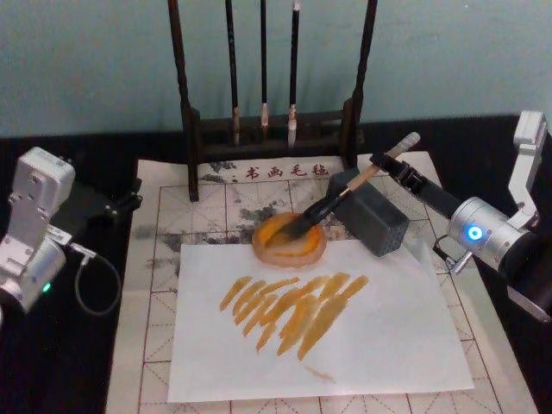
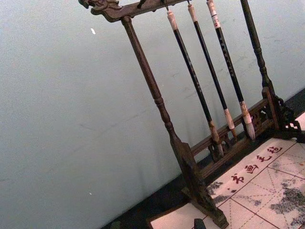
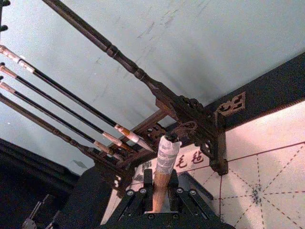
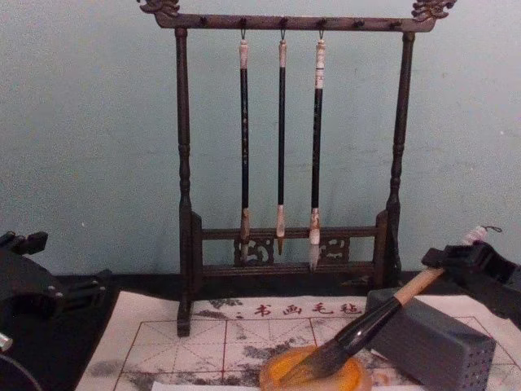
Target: Pick up the brush from the inkstone, write on the paper, then place the brush back to its original position.
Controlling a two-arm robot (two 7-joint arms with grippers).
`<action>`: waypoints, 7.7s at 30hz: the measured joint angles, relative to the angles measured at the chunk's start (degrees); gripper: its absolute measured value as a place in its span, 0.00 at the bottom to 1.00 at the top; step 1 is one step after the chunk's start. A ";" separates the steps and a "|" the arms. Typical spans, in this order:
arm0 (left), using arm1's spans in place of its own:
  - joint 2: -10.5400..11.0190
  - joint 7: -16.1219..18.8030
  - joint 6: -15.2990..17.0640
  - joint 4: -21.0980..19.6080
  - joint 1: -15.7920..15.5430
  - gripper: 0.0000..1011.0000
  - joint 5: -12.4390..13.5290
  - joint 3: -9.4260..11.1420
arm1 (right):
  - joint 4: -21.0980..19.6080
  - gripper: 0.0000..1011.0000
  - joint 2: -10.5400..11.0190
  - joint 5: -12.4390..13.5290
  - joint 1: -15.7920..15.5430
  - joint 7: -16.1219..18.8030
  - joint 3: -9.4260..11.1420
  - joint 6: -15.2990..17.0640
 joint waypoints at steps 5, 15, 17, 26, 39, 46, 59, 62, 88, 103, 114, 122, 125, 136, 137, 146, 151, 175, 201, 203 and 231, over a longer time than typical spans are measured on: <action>0.00 0.00 0.00 0.00 0.00 0.99 0.00 0.00 | -0.72 0.20 0.44 0.89 -0.16 -0.33 -0.31 0.00; 0.00 0.00 0.00 0.00 0.00 0.99 0.00 0.00 | -2.58 0.20 1.43 3.41 -0.58 -0.43 -0.66 0.31; 0.00 0.00 0.00 0.00 0.00 0.99 0.00 0.00 | -3.08 0.20 1.68 3.93 -0.73 -0.35 -0.76 0.30; 0.00 0.00 0.00 0.00 0.00 0.99 0.00 0.00 | -4.74 0.20 2.64 5.42 -1.23 0.28 -1.24 -0.31; 0.00 0.00 0.00 0.00 0.00 0.99 0.00 0.00 | -7.05 0.20 4.12 5.53 -0.91 1.38 -2.92 -3.35; 0.00 0.00 0.00 0.00 0.00 0.99 0.00 0.00 | -9.69 0.20 5.64 3.44 -1.00 1.76 -4.66 -5.88; 0.00 0.00 0.00 0.00 0.00 0.99 0.00 0.00 | -14.37 0.20 8.46 -2.28 -1.97 3.53 -6.93 -10.26; 0.00 0.00 0.00 0.00 0.00 0.99 0.00 0.00 | -15.03 0.20 8.78 -3.37 -2.25 4.05 -7.14 -10.84; 0.00 0.00 0.00 0.00 0.00 0.99 0.00 0.00 | -16.62 0.20 7.43 -10.15 -2.71 7.52 -9.00 -12.61; 0.00 0.00 0.00 0.00 0.00 0.99 0.00 0.00 | -15.26 0.20 5.40 -16.13 -2.71 9.51 -10.09 -16.07; 0.00 0.00 0.00 0.00 0.00 0.99 0.00 0.00 | -15.24 0.20 4.53 -18.01 -3.33 10.84 -9.62 -16.27; 0.00 0.00 0.00 0.00 0.00 0.99 0.00 0.00 | -16.43 0.20 4.63 -17.72 -3.93 11.63 -9.03 -15.08; 0.00 0.00 0.00 0.00 0.00 0.99 0.00 0.00 | -16.89 0.20 4.69 -17.03 -4.14 11.82 -8.89 -14.30; 0.00 0.00 0.00 0.00 0.00 0.99 0.00 0.00 | -17.38 0.20 4.61 -14.70 -3.86 12.64 -9.44 -12.03; 0.00 0.00 0.00 0.00 0.00 0.99 0.00 0.00 | -17.44 0.20 4.65 -14.50 -3.83 12.69 -9.52 -11.82; 0.00 0.00 0.00 0.00 0.00 0.99 0.00 0.00 | -18.33 0.20 5.94 -12.27 -3.71 13.39 -10.61 -9.78; 0.00 0.00 0.00 0.00 0.00 0.99 0.00 0.00 | -18.50 0.20 6.77 -10.86 -3.18 13.73 -11.28 -8.02; 0.00 0.00 0.00 0.00 0.00 0.99 0.00 0.00 | -17.61 0.20 10.10 -5.76 -0.27 14.47 -15.84 -0.38; 0.00 0.00 0.00 0.00 0.00 0.99 0.00 0.00 | -15.80 0.20 11.14 -6.39 1.01 14.20 -18.93 -3.58; 0.00 0.00 0.00 0.00 0.00 0.99 0.00 0.00 | -15.66 0.20 11.14 -6.57 1.04 14.20 -18.95 -3.73; 0.00 0.00 0.00 0.00 0.00 0.99 0.00 0.00 | -13.70 0.20 10.19 -9.52 1.07 14.46 -17.44 -6.50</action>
